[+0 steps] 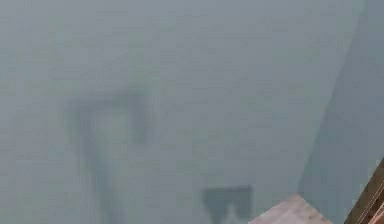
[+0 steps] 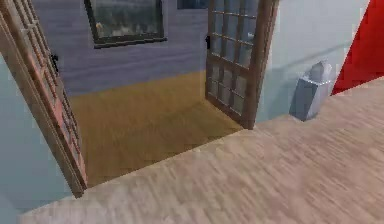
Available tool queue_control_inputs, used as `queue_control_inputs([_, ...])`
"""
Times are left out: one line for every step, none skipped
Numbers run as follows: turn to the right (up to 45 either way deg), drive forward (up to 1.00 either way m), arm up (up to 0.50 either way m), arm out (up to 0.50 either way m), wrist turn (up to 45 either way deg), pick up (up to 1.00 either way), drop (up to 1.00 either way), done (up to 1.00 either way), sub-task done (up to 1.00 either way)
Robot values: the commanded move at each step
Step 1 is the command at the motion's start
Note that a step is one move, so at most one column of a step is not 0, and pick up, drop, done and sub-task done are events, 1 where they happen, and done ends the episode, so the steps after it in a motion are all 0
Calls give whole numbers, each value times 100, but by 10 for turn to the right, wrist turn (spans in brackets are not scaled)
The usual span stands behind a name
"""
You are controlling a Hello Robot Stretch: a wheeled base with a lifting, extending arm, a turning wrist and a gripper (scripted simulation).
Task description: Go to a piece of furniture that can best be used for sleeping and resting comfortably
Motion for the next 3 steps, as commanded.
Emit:
queue_control_inputs([450, 0, 0, 0, 0, 0, 0, 0, 0])
queue_control_inputs([390, 0, 0, 0, 0, 0, 0, 0, 0])
queue_control_inputs([0, 100, 0, 0, 0, 0, 0, 0, 0])
